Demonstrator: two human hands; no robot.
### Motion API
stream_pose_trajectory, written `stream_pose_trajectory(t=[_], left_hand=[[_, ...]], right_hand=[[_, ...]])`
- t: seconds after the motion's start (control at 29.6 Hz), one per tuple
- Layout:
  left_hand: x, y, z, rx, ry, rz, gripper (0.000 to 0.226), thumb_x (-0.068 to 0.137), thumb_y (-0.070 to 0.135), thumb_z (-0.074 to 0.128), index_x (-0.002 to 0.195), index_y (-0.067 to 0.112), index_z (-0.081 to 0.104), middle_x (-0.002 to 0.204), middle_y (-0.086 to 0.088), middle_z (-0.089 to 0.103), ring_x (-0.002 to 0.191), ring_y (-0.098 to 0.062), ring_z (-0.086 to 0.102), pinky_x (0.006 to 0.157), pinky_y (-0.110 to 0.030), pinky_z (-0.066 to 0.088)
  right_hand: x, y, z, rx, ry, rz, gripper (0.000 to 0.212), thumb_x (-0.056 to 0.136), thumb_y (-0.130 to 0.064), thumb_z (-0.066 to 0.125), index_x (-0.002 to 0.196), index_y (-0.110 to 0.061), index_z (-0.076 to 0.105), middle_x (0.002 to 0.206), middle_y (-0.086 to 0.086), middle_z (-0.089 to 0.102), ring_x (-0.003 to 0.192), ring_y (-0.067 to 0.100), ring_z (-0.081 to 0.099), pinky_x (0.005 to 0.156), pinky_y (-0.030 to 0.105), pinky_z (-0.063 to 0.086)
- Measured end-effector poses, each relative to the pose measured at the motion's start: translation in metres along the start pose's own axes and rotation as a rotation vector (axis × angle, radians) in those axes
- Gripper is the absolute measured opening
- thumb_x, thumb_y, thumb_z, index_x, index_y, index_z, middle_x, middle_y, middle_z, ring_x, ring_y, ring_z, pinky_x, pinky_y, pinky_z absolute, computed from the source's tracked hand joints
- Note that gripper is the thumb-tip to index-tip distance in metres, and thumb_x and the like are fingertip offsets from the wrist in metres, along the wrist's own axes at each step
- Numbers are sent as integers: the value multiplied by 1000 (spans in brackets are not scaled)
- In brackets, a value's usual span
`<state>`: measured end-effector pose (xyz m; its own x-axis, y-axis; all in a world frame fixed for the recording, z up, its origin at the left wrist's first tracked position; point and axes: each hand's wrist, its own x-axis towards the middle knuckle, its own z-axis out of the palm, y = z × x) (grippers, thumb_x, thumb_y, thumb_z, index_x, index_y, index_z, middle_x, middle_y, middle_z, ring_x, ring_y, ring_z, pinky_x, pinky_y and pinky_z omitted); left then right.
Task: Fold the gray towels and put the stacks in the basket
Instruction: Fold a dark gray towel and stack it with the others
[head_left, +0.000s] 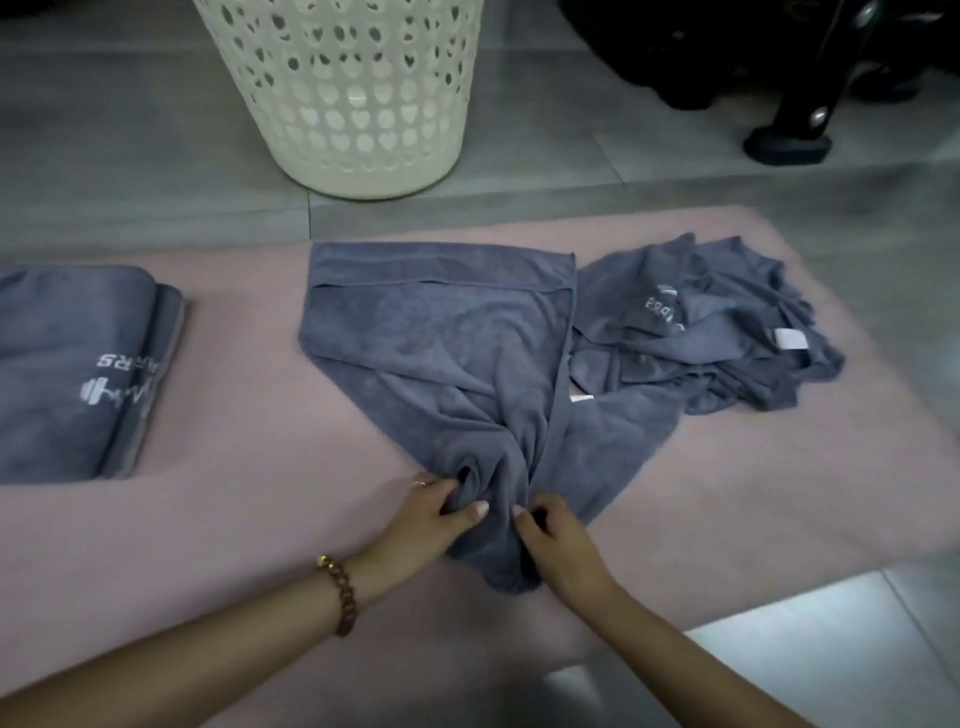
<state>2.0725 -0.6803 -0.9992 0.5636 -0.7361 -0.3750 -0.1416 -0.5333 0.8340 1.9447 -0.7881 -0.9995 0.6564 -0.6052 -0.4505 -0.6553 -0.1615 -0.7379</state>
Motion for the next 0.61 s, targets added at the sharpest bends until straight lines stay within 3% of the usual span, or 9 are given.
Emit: stream_pose_trajectory(t=[0.1, 0.17, 0.24, 0.3, 0.41, 0.51, 0.57, 0.61], left_hand=[[-11, 10, -8, -87, 53, 59, 18, 93, 29, 56, 81, 18, 64, 89, 2, 65, 83, -4, 60, 78, -24, 45], [-20, 20, -17, -118, 110, 68, 19, 97, 28, 49, 87, 24, 65, 90, 8, 68, 85, -1, 62, 78, -22, 47], [-27, 40, -29, -267, 135, 84, 26, 99, 28, 42, 96, 17, 66, 90, 10, 69, 84, 5, 64, 76, -13, 48], [-27, 60, -42, -548, 74, 41, 36, 100, 32, 37, 103, 11, 66, 96, 2, 72, 91, -4, 67, 82, -18, 50], [-20, 81, -60, -849, 78, -61, 36, 98, 40, 41, 103, 13, 64, 101, -3, 73, 95, -15, 68, 82, -28, 51], [-7, 81, -65, -801, 211, -28, 26, 101, 31, 39, 106, 17, 61, 106, -2, 69, 92, -12, 67, 76, -23, 53], [-6, 67, -62, -710, 185, -61, 22, 100, 28, 42, 108, 18, 59, 106, -1, 68, 87, -9, 67, 67, -18, 52], [-9, 56, -56, -630, 104, -88, 23, 97, 30, 48, 111, 16, 60, 105, -2, 69, 86, -10, 68, 63, -17, 51]], right_hand=[[-1, -13, -8, 223, -19, 130, 23, 98, -17, 44, 78, -9, 50, 76, 4, 55, 73, 15, 52, 66, 21, 42], [-5, -33, -20, 393, -57, 197, 22, 100, -20, 40, 88, -9, 55, 88, 7, 62, 82, 18, 58, 76, 29, 48], [-9, -51, -35, 613, -125, 220, 25, 100, -20, 40, 90, -8, 60, 82, 7, 70, 75, 18, 66, 67, 27, 54], [-8, -68, -49, 805, -249, 216, 26, 99, -17, 42, 87, -6, 62, 67, 4, 70, 60, 14, 67, 56, 23, 54], [-2, -92, -63, 974, -314, 171, 27, 97, -24, 48, 96, -5, 67, 83, 8, 73, 74, 18, 70, 69, 28, 55], [20, -83, -63, 997, -137, 65, 23, 95, -25, 54, 109, -9, 62, 104, 10, 70, 97, 20, 67, 86, 31, 53], [28, -65, -56, 840, -66, 39, 20, 90, -35, 59, 95, -16, 59, 93, 4, 68, 91, 18, 63, 82, 31, 51], [27, -55, -51, 696, -67, 47, 31, 83, -47, 65, 92, -18, 56, 91, 1, 67, 89, 16, 63, 80, 31, 51]])
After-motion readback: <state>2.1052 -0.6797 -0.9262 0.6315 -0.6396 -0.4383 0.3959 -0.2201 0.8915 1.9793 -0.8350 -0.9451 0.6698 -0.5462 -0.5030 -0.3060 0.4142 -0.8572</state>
